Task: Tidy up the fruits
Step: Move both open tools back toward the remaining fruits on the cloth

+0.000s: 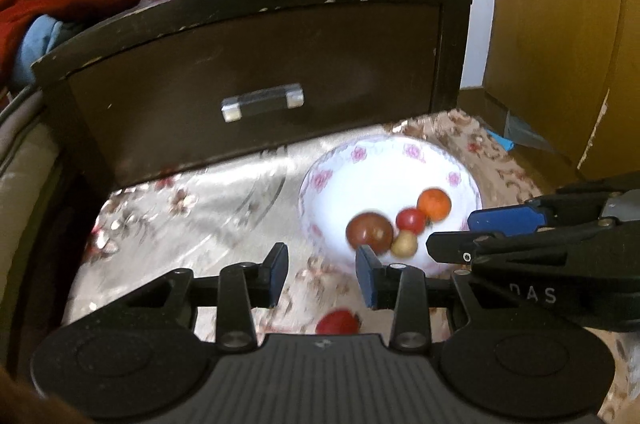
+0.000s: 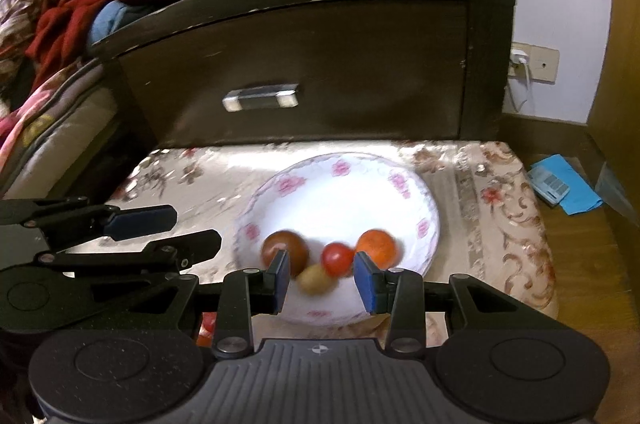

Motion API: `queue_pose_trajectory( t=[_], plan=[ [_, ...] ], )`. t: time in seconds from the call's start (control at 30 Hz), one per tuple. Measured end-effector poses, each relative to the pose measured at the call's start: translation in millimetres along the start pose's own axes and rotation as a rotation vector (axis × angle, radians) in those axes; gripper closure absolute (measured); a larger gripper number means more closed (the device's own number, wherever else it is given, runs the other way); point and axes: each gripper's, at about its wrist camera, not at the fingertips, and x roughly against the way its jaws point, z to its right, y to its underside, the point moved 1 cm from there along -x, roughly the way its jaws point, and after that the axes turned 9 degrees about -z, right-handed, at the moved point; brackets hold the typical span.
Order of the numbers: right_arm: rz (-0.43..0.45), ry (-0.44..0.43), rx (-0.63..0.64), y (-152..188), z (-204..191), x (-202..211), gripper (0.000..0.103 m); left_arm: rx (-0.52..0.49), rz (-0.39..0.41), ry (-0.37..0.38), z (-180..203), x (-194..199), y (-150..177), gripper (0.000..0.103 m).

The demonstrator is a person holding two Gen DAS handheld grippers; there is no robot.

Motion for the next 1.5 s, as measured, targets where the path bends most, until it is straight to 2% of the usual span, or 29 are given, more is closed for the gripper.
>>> queue_pose_trajectory(
  t=[0.3,0.5,0.67,0.9,1.5],
  plan=[
    [-0.057,-0.061,0.064,23,-37,1,0.071,0.021,-0.066,0.000,-24,15,43,0.059],
    [-0.126,-0.095,0.134,41,-59,-10,0.068,-0.018,-0.117,0.002,-35,12,67,0.057],
    [-0.173,-0.114,0.180,50,-69,-21,0.068,-0.028,-0.147,0.025,-42,6,75,0.052],
    [-0.206,-0.108,0.201,52,-71,-39,0.068,-0.065,-0.189,0.028,-43,-6,83,0.052],
    [-0.195,-0.121,0.223,46,-72,-72,0.068,-0.069,-0.229,0.048,-47,-21,88,0.051]
  ],
)
